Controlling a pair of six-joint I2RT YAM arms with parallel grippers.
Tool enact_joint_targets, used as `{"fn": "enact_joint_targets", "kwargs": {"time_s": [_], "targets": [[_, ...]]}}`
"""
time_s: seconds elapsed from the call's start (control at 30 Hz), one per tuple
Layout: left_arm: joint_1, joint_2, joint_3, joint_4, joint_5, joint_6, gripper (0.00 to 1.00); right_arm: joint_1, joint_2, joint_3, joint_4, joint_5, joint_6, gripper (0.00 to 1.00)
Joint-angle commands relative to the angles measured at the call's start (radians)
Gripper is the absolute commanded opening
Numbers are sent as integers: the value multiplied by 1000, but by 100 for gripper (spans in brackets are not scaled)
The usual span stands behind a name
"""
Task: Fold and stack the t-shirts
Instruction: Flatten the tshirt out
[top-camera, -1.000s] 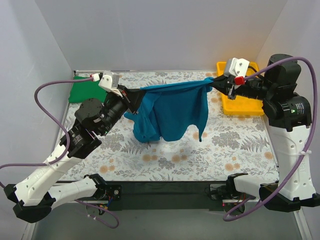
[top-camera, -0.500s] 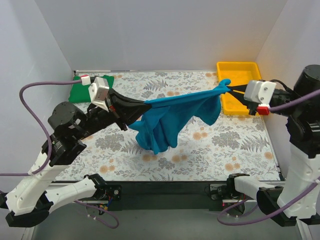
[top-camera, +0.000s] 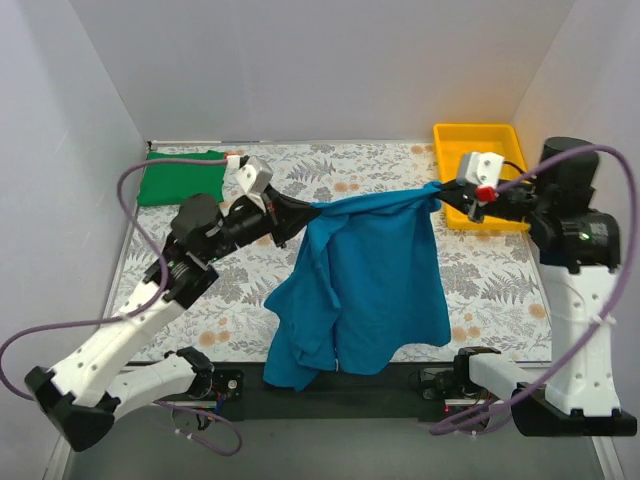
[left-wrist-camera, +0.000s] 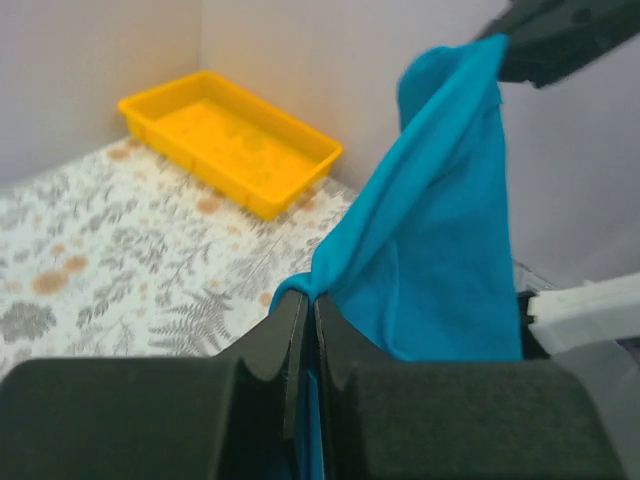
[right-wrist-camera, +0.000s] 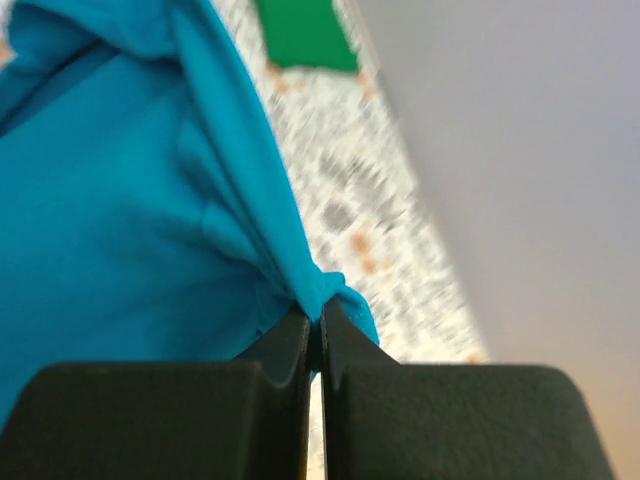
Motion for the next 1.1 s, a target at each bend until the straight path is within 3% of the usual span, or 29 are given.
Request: {"fn": "enact_joint_targets", "kwargs": {"time_s": [0.0, 0.03, 0.07, 0.13, 0.17, 0.2, 0.23, 0.27, 0.4, 0.47, 0.57, 0.6, 0.7, 0.83, 0.87, 0.9, 1.07], "targets": [[231, 159, -144, 192, 182, -129, 0, 3, 35, -228, 249, 92, 96, 1], [360, 203, -178, 343, 213, -183, 0, 23, 53, -281, 400, 156, 134, 1], [404, 259, -195, 402, 206, -267, 0, 35, 103, -362, 489, 208, 186, 1], [493, 484, -119, 407, 196, -321, 28, 75, 178, -408, 717, 410, 344, 1], [510, 570, -36, 351, 181, -370, 40, 92, 281, -407, 743, 482, 410, 9], [523, 728, 129, 271, 166, -386, 72, 103, 342, -342, 742, 588, 435, 23], [524, 789, 221, 119, 155, -380, 85, 118, 398, -300, 710, 639, 461, 35], [523, 828, 281, 55, 141, -370, 88, 121, 480, -256, 687, 671, 507, 49], [523, 757, 319, -22, -14, -323, 90, 121, 478, -291, 679, 736, 527, 66], [523, 694, 270, -30, 1, -288, 89, 121, 414, -348, 696, 729, 492, 79], [518, 566, 132, -70, 101, -229, 86, 114, 328, -474, 648, 567, 371, 82], [506, 520, 100, -114, 153, -197, 85, 115, 309, -497, 540, 387, 315, 82], [408, 444, -29, -205, 150, -145, 81, 129, 259, -595, 386, 163, 138, 81], [186, 425, -104, -257, -7, -133, 79, 124, 153, -789, 445, 185, 144, 80], [144, 435, -100, -263, -102, -136, 79, 109, 138, -848, 467, 193, 170, 80], [79, 466, -95, -269, -144, -139, 75, 89, 127, -871, 485, 180, 182, 80], [-43, 602, -28, -282, -396, -188, 66, -47, 133, -933, 499, 139, 245, 78]]}}
